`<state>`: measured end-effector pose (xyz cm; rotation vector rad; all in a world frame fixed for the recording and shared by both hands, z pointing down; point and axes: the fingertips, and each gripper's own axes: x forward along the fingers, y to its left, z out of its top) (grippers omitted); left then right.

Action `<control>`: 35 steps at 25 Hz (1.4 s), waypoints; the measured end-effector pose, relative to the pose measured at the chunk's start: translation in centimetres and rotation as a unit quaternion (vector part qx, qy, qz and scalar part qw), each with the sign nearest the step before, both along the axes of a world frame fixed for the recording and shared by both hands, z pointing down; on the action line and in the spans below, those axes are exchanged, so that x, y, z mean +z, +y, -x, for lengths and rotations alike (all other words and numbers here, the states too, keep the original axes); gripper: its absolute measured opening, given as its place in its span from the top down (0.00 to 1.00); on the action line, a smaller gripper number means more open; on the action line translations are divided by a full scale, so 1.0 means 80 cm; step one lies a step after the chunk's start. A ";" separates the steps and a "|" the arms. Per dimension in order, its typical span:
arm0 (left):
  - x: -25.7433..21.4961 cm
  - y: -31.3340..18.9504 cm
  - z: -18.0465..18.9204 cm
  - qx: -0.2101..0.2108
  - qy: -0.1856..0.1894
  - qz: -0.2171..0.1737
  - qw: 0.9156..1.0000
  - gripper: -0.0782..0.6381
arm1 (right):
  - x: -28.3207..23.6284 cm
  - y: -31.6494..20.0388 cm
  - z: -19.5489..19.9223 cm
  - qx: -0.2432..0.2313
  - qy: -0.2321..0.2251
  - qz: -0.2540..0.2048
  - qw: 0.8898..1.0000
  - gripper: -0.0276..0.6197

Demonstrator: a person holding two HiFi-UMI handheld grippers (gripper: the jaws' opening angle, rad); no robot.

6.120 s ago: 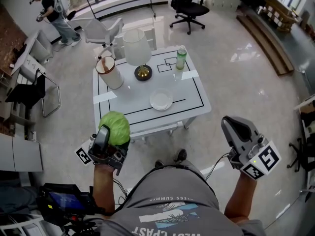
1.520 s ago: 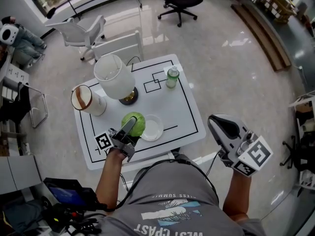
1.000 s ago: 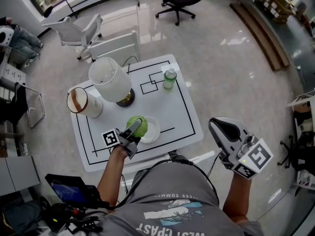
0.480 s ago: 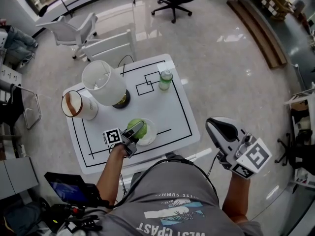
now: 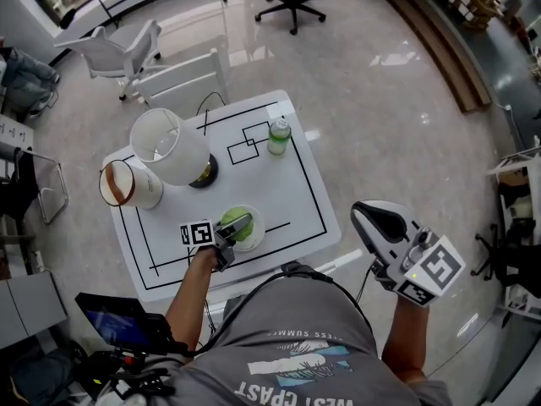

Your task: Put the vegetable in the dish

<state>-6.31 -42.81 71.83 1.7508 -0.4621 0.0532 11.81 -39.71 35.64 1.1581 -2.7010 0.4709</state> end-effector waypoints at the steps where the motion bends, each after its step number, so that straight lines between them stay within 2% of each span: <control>1: 0.003 0.001 -0.002 0.006 -0.006 -0.001 1.000 0.46 | 0.000 -0.002 -0.001 0.000 0.000 0.001 1.000 0.94; 9: 0.023 0.013 -0.014 0.066 -0.058 -0.020 0.996 0.46 | 0.011 -0.011 -0.003 -0.005 -0.003 0.009 1.000 0.94; 17: 0.043 0.033 -0.021 0.142 -0.123 -0.041 0.981 0.46 | 0.015 -0.017 -0.002 -0.009 -0.003 0.015 1.000 0.94; 27: 0.051 0.041 -0.020 0.169 -0.121 -0.021 0.978 0.46 | 0.023 -0.020 0.003 -0.014 -0.005 0.018 1.000 0.94; 31: 0.048 0.041 -0.020 0.176 -0.130 -0.036 0.975 0.46 | 0.022 -0.020 0.005 -0.015 -0.005 0.018 1.000 0.94; 35: 0.050 0.038 -0.017 0.190 -0.154 -0.066 0.967 0.46 | 0.022 -0.019 0.007 -0.017 -0.006 0.019 1.000 0.94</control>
